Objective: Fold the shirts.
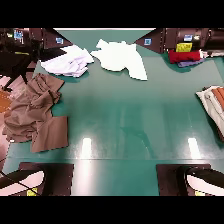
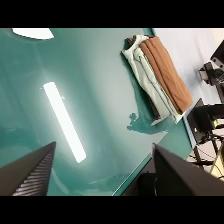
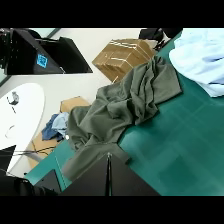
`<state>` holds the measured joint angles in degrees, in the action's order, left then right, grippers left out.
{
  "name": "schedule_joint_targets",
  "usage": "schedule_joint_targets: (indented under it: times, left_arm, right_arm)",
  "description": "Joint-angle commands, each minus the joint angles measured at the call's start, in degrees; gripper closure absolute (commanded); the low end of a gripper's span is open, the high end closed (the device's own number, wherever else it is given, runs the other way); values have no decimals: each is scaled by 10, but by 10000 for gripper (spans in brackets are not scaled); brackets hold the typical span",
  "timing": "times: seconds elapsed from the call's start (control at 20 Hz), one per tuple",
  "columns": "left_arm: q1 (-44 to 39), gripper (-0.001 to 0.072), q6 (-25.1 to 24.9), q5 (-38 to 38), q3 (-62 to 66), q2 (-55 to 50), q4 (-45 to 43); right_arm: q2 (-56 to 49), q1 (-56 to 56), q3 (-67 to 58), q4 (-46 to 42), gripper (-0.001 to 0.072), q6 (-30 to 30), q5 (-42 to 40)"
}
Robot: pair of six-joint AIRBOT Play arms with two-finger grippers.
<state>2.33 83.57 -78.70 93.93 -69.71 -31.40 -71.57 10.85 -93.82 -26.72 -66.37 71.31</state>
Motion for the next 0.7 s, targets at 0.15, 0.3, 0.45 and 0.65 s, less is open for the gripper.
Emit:
schedule_joint_targets:
  times: [0.15,0.3,0.45,0.65]
  left_arm:
    - [-46,164,42,52,-1,-29,-151]
    - [-100,164,65,148,-2,-104,-163]
    - [-123,86,86,263,-2,-207,-162]
    - [-125,-13,101,377,-1,-339,-143]
  right_arm:
    - [2,-2,0,2,694,0,31]
    - [11,-2,0,2,695,0,26]
    - [36,-14,0,2,694,-1,20]
    - [85,-53,0,2,695,-15,16]
